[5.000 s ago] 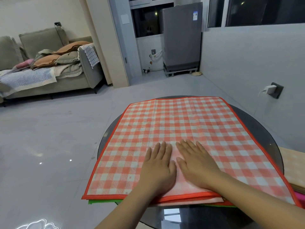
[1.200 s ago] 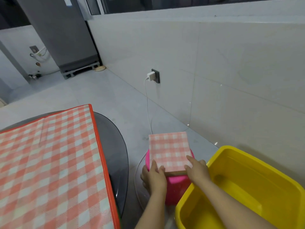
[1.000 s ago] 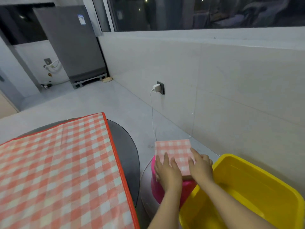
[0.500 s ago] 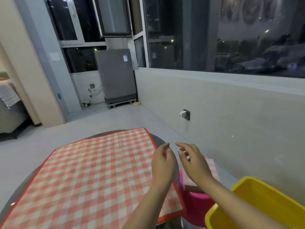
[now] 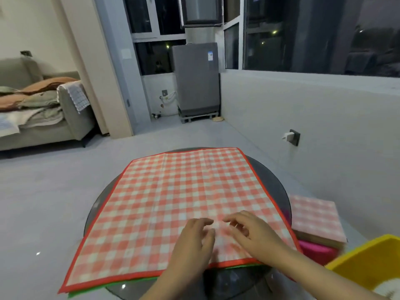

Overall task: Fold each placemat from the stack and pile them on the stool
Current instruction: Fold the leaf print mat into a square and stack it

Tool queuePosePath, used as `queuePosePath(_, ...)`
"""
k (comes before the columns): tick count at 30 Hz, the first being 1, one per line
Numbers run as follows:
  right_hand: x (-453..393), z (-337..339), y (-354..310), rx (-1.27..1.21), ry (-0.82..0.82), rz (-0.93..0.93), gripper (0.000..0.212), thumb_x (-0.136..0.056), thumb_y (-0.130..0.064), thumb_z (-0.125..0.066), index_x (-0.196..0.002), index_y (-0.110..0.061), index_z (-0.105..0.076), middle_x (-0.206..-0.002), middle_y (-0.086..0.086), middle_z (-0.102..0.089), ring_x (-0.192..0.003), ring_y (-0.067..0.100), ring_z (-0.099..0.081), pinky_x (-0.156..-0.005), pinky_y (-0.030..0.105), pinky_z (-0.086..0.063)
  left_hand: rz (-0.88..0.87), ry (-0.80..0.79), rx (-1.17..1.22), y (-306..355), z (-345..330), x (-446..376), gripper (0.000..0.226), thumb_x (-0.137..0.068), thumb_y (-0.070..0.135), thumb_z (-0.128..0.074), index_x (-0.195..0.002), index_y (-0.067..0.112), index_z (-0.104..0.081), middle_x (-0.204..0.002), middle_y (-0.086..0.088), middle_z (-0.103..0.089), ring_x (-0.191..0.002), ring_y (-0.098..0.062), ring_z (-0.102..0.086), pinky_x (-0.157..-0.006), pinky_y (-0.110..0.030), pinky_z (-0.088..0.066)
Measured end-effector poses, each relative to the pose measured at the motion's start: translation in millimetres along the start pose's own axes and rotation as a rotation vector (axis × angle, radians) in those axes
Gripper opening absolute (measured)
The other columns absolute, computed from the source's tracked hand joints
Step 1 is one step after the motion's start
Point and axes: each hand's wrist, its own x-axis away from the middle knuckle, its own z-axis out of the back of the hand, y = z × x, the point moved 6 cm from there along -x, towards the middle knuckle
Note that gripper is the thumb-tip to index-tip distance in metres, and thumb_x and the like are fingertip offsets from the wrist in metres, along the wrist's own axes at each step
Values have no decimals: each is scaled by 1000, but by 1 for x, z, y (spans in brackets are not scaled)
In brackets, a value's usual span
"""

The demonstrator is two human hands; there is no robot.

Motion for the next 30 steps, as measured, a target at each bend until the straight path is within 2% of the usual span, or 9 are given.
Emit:
queuePosePath(3, 1, -16, -6, 108, -118, 93, 31, -89, -51, -46, -112, -36, -61, -98, -27, -50, -100, -6, -43, -90, 18, -39, -96, -122, -282, -12, 3, 10, 30, -95, 42, -43, -120, 31, -54, -121, 12, -49, -115, -6, -44, -101, -27, -35)
queuePosePath(5, 3, -19, -7, 112, -165, 133, 44, -80, -63, -40, -107, -37, -64, -93, -30, -46, -99, -7, -40, -90, 18, -36, -177, -211, -408, -16, 6, 18, 38, -95, 46, -41, -129, 31, -48, -132, 14, -40, -125, -5, -34, -107, -25, -25)
queuePosePath(8, 9, -22, -7, 150, -240, 165, 49, -74, -68, -43, -110, -41, -61, -100, -34, -40, -107, -10, -33, -94, 13, -28, -230, -296, -464, -22, 11, 26, 58, -88, 60, -29, -140, 36, -35, -147, 15, -27, -135, -2, -20, -107, -16, -12)
queuePosePath(10, 13, -23, -7, 186, -288, 185, 47, -75, -68, -51, -116, -44, -56, -106, -37, -33, -112, -12, -26, -95, 6, -20, -225, -308, -453, -26, 15, 27, 62, -82, 63, -26, -139, 40, -36, -148, 18, -26, -134, 0, -20, -103, -11, -9)
queuePosePath(13, 17, -24, -5, 198, -341, 180, 44, -78, -65, -55, -119, -47, -54, -109, -41, -27, -116, -13, -21, -95, 3, -17, -219, -308, -413, -27, 18, 29, 50, -89, 57, -40, -136, 42, -41, -146, 21, -29, -133, 2, -22, -105, -11, -14)
queuePosePath(15, 19, -25, -6, 185, -343, 185, 40, -78, -64, -56, -115, -48, -57, -109, -39, -31, -116, -12, -23, -94, 5, -21, -221, -309, -404, -26, 19, 30, 46, -90, 53, -47, -135, 42, -44, -145, 22, -30, -132, 2, -23, -109, -18, -20)
queuePosePath(22, 22, -25, -15, 151, -328, 169, 24, -81, -54, -59, -101, -42, -66, -106, -31, -46, -110, -7, -36, -91, 10, -33, -229, -316, -329, -20, 20, 29, 31, -89, 47, -55, -118, 38, -63, -133, 21, -46, -124, 3, -34, -102, -18, -31)
queuePosePath(27, 23, -22, -23, 175, -305, 180, 22, -86, -49, -56, -100, -37, -67, -104, -26, -51, -106, -4, -41, -92, 15, -37, -219, -319, -311, -19, 21, 31, 26, -93, 41, -52, -115, 37, -66, -130, 22, -50, -125, 3, -36, -100, -15, -33)
queuePosePath(30, 24, -23, -25, 196, -316, 179, 27, -83, -55, -57, -101, -37, -66, -106, -25, -51, -106, -3, -40, -91, 13, -36, -239, -286, -312, -15, 21, 31, 25, -94, 36, -52, -112, 32, -69, -125, 19, -56, -120, 2, -43, -90, -3, -29)
